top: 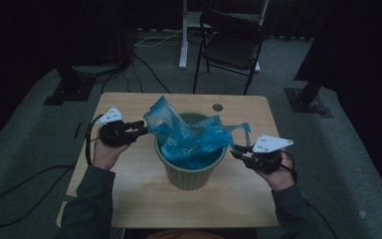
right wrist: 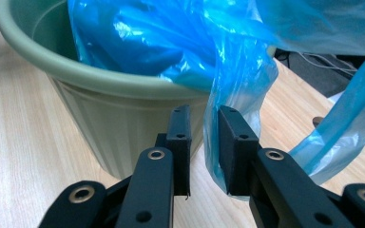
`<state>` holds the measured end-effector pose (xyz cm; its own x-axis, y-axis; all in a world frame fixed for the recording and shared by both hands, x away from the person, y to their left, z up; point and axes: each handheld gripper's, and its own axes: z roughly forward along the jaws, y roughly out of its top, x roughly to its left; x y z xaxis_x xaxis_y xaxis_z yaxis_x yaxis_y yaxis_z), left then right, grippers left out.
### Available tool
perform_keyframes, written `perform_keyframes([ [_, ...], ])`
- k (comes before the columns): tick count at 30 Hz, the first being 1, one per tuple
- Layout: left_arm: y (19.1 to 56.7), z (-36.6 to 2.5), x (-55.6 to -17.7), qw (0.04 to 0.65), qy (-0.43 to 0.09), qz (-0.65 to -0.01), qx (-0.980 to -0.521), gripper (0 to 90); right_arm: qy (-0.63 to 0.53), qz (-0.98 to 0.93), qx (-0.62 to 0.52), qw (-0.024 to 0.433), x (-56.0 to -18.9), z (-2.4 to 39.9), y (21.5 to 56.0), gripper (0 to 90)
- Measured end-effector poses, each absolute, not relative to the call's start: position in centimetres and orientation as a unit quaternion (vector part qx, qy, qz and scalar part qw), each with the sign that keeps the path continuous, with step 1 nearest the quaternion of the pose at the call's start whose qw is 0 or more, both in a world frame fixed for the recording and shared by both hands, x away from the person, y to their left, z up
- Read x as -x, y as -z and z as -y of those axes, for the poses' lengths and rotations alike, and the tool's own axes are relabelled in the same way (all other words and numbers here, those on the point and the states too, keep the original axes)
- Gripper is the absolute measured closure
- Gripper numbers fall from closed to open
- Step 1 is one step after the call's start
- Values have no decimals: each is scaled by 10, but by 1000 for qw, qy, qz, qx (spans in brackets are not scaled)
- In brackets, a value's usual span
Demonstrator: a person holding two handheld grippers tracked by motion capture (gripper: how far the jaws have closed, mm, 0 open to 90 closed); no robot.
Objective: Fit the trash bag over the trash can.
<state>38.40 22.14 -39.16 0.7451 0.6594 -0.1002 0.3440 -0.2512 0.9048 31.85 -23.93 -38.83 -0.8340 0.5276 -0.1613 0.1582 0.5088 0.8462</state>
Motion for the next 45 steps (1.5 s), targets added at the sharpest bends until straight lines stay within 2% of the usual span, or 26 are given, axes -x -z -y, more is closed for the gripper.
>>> perform_keyframes([
  [3, 389, -223, -380, 525, -154, -322, -773, 611, -454, -842, -204, 208, -319, 240, 386, 764],
  [9, 384, -223, -370, 529, -159, -312, -773, 599, -452, -842, -207, 211, -319, 241, 386, 853],
  [15, 380, -221, -364, 534, -161, -303, -773, 580, -450, -842, -207, 214, -319, 241, 385, 891],
  [25, 378, -215, -363, 540, -166, -297, -770, 516, -448, -844, -203, 214, -320, 238, 385, 899],
  [45, 372, -195, -385, 546, -196, -294, -759, 462, -443, -850, -193, 211, -321, 231, 386, 900],
])
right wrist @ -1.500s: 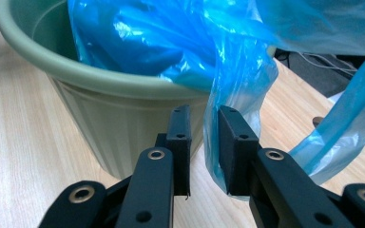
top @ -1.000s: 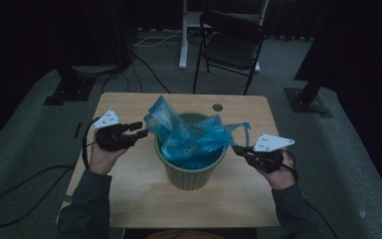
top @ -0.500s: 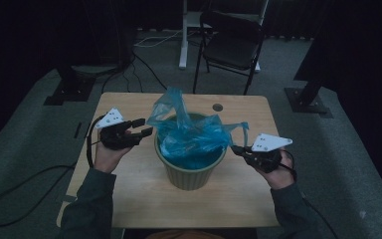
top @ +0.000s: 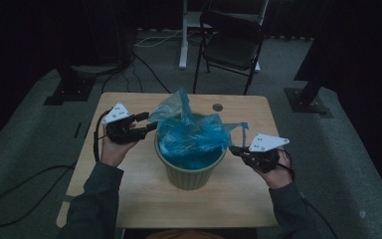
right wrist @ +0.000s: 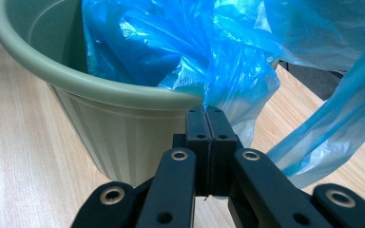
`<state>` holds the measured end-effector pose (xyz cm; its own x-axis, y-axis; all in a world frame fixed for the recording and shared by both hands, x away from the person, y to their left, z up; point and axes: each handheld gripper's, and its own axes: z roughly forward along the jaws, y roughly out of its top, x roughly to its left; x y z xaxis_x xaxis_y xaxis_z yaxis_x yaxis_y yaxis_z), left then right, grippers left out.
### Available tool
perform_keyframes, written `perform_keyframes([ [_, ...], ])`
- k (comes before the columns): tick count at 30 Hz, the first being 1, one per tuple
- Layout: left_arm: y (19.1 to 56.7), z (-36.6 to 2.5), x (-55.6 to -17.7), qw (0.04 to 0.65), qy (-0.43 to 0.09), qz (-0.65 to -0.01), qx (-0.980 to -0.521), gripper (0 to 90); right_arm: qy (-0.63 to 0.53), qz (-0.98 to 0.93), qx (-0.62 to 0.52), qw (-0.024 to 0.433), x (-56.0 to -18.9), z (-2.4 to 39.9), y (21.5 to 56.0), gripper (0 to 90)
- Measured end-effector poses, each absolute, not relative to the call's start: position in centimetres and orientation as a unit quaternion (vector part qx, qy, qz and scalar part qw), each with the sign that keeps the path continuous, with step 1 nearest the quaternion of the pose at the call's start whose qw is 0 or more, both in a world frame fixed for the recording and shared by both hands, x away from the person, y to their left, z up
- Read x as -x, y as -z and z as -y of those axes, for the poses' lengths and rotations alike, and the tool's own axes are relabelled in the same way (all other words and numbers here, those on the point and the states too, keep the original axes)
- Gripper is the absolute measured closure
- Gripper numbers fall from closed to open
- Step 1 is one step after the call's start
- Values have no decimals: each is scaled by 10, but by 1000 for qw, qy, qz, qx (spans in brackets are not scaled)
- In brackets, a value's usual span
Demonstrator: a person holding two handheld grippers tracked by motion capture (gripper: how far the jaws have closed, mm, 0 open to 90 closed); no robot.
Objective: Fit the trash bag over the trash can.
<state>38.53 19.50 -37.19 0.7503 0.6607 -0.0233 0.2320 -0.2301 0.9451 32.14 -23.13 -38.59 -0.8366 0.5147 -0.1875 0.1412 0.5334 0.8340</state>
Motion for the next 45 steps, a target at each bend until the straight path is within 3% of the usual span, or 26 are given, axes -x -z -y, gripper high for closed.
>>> perform_keyframes([
  [11, 360, -176, -399, 525, -199, -277, -780, 495, -443, -850, -189, 211, -322, 230, 385, 900],
  [13, 360, -174, -398, 521, -200, -274, -783, 595, -444, -850, -189, 211, -322, 230, 385, 900],
  [14, 359, -171, -397, 510, -202, -270, -791, 595, -444, -850, -190, 211, -322, 230, 385, 900],
  [15, 359, -169, -395, 508, -199, -263, -796, 700, -444, -850, -190, 211, -321, 231, 385, 900],
  [20, 360, -169, -383, 508, -193, -248, -802, 898, -443, -850, -192, 211, -320, 232, 386, 900],
  [35, 390, -197, -341, 519, -169, -263, -796, 900, -445, -855, -191, 188, -316, 232, 392, 900],
  [45, 414, -202, -335, 512, -140, -275, -802, 900, -445, -861, -187, 163, -316, 231, 399, 900],
])
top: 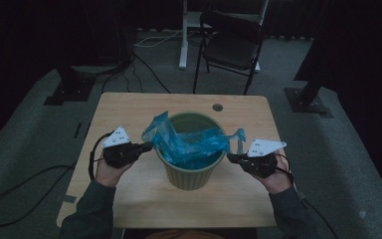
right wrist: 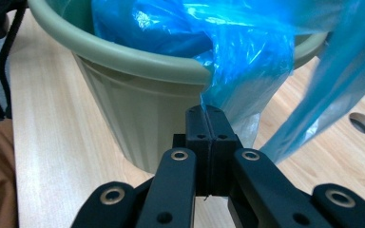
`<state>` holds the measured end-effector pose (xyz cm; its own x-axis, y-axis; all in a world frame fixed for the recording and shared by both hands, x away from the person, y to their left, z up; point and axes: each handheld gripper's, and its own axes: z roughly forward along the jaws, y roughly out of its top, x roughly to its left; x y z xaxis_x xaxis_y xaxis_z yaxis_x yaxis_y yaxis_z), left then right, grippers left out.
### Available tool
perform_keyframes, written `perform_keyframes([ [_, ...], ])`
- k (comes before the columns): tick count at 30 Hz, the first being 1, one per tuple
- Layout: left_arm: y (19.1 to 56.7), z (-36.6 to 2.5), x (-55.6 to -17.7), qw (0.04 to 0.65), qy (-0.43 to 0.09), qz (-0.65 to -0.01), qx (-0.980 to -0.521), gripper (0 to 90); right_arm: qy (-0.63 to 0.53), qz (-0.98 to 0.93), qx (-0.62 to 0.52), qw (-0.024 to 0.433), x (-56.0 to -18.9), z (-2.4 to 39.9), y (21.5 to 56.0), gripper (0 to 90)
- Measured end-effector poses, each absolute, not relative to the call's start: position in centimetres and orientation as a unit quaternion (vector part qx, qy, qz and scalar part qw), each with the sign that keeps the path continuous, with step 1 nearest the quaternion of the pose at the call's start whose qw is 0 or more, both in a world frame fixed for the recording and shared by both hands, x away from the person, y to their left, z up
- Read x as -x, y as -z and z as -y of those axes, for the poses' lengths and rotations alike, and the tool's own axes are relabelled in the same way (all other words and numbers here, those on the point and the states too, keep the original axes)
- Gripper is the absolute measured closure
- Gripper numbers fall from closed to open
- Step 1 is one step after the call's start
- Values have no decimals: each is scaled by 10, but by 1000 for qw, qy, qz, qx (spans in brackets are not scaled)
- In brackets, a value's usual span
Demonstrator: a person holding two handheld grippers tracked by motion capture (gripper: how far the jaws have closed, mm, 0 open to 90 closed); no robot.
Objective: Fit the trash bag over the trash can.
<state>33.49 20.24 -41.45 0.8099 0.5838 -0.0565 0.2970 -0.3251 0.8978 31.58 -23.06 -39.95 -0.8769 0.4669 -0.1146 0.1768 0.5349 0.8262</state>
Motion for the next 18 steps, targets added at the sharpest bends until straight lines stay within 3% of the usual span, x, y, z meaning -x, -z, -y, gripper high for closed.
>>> perform_keyframes([
  [18, 437, -195, -340, 487, -124, -282, -818, 900, -451, -862, -180, 144, -316, 227, 404, 900],
])
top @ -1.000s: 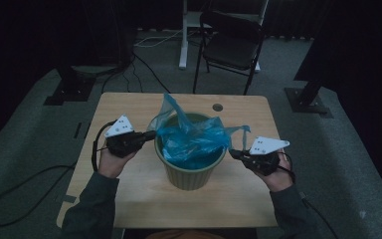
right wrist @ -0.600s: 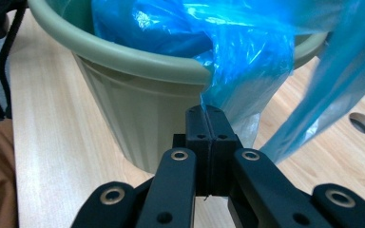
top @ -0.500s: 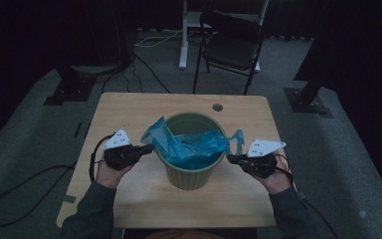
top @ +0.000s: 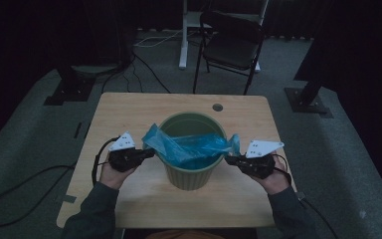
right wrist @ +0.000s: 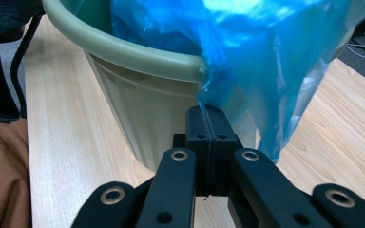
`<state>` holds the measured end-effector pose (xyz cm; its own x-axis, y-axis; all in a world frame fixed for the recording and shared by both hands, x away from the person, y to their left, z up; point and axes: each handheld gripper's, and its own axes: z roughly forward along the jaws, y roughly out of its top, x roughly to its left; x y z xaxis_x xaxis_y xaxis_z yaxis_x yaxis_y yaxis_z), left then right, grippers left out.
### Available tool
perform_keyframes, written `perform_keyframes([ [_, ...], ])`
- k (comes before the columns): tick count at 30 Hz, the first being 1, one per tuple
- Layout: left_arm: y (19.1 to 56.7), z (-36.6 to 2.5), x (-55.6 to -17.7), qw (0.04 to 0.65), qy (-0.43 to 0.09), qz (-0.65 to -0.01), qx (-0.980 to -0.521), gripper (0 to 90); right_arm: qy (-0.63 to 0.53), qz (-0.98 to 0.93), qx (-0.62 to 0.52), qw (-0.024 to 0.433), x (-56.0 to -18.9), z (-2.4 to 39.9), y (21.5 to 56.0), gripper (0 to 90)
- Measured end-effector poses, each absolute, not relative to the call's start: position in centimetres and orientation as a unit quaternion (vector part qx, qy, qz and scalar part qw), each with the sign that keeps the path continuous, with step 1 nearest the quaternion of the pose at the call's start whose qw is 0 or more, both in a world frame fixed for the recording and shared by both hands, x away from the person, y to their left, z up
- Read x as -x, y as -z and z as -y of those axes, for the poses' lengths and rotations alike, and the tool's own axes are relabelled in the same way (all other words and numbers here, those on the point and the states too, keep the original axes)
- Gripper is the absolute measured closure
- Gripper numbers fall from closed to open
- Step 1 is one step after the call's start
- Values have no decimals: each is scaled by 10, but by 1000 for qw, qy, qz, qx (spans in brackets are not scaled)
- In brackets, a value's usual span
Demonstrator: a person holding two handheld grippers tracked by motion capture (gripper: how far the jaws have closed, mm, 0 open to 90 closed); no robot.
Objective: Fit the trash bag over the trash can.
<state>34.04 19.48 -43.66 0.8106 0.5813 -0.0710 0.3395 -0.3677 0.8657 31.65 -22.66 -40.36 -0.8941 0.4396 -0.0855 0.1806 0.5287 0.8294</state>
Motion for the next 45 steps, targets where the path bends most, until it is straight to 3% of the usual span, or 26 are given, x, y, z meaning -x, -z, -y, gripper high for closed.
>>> perform_keyframes([
  [12, 441, -195, -351, 474, -132, -303, -816, 900, -455, -856, -196, 150, -320, 238, 402, 900],
  [22, 439, -187, -342, 481, -125, -285, -819, 900, -440, -869, -189, 125, -321, 230, 413, 900],
  [45, 442, -174, -355, 481, -130, -292, -816, 900, -456, -857, -204, 130, -337, 220, 417, 900],
])
